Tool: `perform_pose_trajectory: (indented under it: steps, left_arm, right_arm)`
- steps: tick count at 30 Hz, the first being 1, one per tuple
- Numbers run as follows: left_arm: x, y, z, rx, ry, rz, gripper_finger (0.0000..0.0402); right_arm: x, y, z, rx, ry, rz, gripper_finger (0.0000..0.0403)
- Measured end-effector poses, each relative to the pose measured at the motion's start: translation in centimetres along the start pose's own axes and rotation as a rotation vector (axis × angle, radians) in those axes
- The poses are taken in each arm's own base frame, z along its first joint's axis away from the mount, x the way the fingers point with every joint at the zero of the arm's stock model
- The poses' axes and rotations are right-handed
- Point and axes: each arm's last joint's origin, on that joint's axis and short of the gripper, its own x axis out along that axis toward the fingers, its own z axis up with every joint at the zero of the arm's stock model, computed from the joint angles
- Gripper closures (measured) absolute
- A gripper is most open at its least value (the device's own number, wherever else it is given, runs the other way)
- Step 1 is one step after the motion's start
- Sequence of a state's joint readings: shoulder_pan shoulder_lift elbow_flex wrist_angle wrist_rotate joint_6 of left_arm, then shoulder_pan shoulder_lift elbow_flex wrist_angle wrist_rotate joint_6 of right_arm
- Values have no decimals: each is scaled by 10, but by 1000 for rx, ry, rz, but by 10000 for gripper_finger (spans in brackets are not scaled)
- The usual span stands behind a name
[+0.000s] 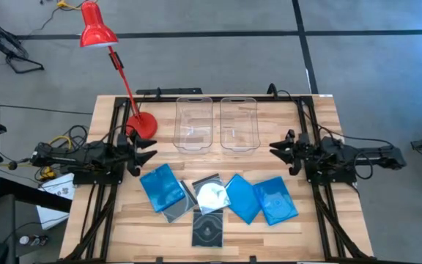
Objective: Pick & place jewel cases by type
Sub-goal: Put the right blue cd case into the right transparent bin
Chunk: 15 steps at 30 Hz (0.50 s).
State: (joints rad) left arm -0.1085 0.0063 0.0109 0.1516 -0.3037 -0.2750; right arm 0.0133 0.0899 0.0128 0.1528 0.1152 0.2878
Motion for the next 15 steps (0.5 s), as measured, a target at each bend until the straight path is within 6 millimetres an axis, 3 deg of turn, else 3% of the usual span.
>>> perform_pose_trajectory:
  steps: [5, 10, 15]
  left_arm:
    - [0, 1, -8, -5, 94, -29, 175]
    - [0, -4, -14, 3, 191, -191, 175]
    - [3, -5, -19, -30, 256, -208, 175]
  right_arm:
    - [2, 0, -3, -4, 34, 5, 282]
    - [4, 5, -6, -34, 62, 53, 282]
    - [6, 13, 3, -112, -31, 125, 282]
